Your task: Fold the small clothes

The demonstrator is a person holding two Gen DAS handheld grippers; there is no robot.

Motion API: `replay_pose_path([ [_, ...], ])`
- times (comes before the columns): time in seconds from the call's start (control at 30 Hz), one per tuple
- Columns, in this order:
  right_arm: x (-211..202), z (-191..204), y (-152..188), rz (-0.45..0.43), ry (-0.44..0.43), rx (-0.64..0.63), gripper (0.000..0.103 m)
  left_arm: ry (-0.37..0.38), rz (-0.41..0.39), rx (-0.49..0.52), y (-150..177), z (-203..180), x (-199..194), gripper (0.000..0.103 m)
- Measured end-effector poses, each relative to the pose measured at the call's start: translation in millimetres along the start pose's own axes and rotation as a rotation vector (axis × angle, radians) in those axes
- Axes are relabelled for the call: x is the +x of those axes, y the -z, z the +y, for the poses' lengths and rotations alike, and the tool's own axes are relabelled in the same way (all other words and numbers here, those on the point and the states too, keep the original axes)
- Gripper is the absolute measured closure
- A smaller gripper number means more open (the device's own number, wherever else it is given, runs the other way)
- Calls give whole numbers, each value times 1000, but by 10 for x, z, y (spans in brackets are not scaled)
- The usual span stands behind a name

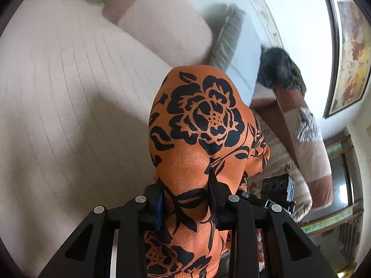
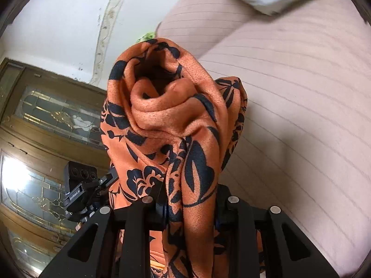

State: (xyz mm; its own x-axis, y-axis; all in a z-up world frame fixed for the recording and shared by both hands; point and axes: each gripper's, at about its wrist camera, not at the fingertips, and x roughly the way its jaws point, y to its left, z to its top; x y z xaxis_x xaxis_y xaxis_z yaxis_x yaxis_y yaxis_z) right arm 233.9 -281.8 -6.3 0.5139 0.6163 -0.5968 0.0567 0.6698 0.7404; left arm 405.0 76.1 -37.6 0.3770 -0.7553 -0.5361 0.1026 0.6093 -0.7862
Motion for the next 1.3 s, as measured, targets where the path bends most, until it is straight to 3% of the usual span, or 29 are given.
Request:
replay_pose_path([
  [0.17, 391, 99, -399, 39, -10, -39, 76, -8, -9, -39, -482, 171, -83, 74],
  [0.3, 708, -173, -626, 67, -15, -43, 75, -55, -14, -42, -697, 443, 223, 69],
  [0.37, 860, -371, -694, 84, 6, -35, 68, -161, 12, -116, -691, 732, 495, 62],
  [0.43, 1008, -638, -683, 103, 109, -7, 64, -288, 54, -190, -651, 935, 729, 58],
  [0.47, 1063, -733, -665, 121, 158, 24, 62, -275, 69, -216, -632, 1036, 771, 44],
  [0.53, 1059, -762, -661, 138, 170, 45, 60, -215, 76, -334, -612, 1163, 725, 44],
  [0.6, 951, -630, -672, 125, 212, -13, 60, -169, 81, -371, -606, 1140, 594, 45],
  [0.73, 754, -337, -679, 64, 224, -114, 56, -280, 59, -296, -465, 1024, 343, 42],
  [0.8, 763, -330, -625, 88, 256, -140, 57, -279, 93, -289, -400, 977, 393, 42],
  [0.83, 803, -359, -568, 99, 284, -156, 67, -275, 109, -270, -363, 931, 462, 43],
  [0.9, 962, -425, -483, 122, 381, -202, 78, -361, 136, -215, -360, 968, 547, 40],
  [1.0, 994, -445, -505, 135, 396, -189, 77, -363, 132, -225, -355, 968, 555, 40],
  [1.1, 848, -259, -527, 73, 357, -251, 71, -353, 93, -205, -326, 895, 361, 44],
  [1.17, 697, -231, -504, 42, 335, -270, 57, -352, 32, -158, -327, 716, 255, 44],
  [1.23, 652, -124, -569, 14, 263, -274, 36, -347, -23, -115, -417, 505, 167, 42],
  [1.3, 683, -14, -709, -12, 252, -267, 36, -348, -20, -93, -600, 375, 158, 42],
])
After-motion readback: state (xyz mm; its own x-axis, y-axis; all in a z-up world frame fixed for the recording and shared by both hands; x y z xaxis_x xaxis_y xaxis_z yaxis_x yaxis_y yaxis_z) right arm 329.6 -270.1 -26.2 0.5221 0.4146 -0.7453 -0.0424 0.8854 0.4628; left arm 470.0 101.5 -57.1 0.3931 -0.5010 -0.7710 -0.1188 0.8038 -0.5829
